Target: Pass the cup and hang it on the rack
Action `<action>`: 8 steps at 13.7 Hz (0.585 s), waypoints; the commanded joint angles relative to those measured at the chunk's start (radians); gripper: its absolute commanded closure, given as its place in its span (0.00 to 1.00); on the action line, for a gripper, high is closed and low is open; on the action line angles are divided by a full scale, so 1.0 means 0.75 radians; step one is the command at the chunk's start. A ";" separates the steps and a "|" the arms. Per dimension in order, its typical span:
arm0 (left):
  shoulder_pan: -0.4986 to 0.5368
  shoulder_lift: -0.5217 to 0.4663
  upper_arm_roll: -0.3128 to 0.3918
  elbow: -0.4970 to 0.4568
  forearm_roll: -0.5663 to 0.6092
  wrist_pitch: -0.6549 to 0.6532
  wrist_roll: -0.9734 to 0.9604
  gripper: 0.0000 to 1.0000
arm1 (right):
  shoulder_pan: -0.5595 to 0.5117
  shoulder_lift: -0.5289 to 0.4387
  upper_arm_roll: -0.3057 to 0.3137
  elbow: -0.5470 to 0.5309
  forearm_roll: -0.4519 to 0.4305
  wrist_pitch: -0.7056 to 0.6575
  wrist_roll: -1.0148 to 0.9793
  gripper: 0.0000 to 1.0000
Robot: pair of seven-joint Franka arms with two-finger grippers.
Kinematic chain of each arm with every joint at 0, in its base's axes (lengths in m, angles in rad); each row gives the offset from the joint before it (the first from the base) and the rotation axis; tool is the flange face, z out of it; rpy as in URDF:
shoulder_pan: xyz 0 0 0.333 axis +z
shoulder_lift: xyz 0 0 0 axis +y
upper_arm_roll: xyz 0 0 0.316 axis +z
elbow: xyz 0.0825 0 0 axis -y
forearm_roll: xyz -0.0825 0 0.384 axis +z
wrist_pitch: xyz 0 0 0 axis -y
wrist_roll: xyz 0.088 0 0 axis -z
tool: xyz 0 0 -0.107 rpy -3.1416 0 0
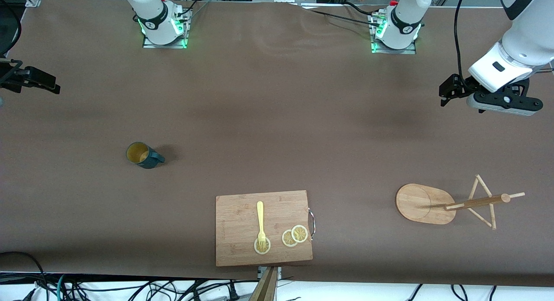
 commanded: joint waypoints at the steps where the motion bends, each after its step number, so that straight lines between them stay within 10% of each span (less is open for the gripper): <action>1: -0.002 -0.016 -0.002 0.002 -0.007 -0.013 -0.015 0.00 | -0.016 0.014 0.012 0.033 -0.009 -0.009 0.008 0.00; 8: -0.002 -0.016 -0.020 0.002 -0.007 -0.013 -0.015 0.00 | -0.016 0.014 0.012 0.033 -0.009 -0.007 0.010 0.00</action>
